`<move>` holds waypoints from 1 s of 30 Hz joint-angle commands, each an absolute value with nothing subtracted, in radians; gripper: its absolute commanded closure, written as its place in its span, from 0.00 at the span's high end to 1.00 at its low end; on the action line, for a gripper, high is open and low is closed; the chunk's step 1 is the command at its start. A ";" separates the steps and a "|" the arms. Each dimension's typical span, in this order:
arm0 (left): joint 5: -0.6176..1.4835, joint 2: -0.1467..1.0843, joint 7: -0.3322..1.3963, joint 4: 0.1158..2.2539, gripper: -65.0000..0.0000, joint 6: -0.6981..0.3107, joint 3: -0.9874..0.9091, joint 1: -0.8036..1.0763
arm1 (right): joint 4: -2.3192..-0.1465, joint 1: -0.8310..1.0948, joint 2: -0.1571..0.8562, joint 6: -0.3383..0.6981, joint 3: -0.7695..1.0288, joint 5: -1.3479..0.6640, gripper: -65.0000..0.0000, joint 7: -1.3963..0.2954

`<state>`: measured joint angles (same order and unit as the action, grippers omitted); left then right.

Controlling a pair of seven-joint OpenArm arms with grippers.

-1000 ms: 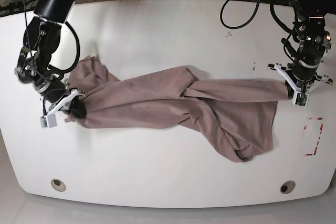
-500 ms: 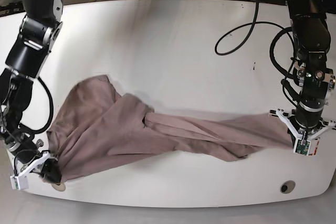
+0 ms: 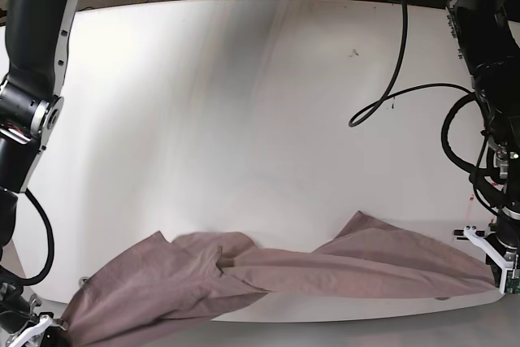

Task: Fold the T-shirt properly
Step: 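Lift and shake the shirt with both grippers, then lay it flat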

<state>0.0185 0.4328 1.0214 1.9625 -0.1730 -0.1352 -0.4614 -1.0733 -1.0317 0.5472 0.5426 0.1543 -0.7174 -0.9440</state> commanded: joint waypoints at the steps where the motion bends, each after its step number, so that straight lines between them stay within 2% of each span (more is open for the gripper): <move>1: 0.005 0.473 1.000 1.975 0.01 -0.165 -0.142 -0.507 | -1.089 -1.092 0.579 0.542 0.153 -0.736 0.00 -0.912; 5: 0.005 0.479 1.000 1.975 0.01 -0.165 -0.145 -0.495 | -1.092 -1.078 0.588 0.542 0.154 -0.737 0.00 -0.920; 9: 0.007 0.476 1.000 1.986 0.01 -0.166 -0.179 -0.386 | -1.102 -0.993 0.619 0.544 0.157 -0.768 0.00 -0.920; 15: 0.008 0.466 0.993 1.997 0.01 -0.166 -0.219 -0.197 | -1.148 -0.763 0.638 0.542 0.259 -0.837 0.00 -0.920; 21: 0.008 0.397 0.983 2.006 0.01 -0.166 -0.283 0.038 | -1.218 -0.509 0.634 0.542 0.367 -0.840 0.00 -0.920; 30: 0.002 0.329 0.806 2.003 0.01 -0.166 -0.286 0.351 | -1.287 -0.225 0.572 0.544 0.475 -0.842 0.00 -0.920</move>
<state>0.0185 0.3264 0.8482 1.9850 -0.1772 -0.2764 0.3046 -1.2259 -0.2493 0.5629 0.5354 0.4576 -0.8135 -0.9520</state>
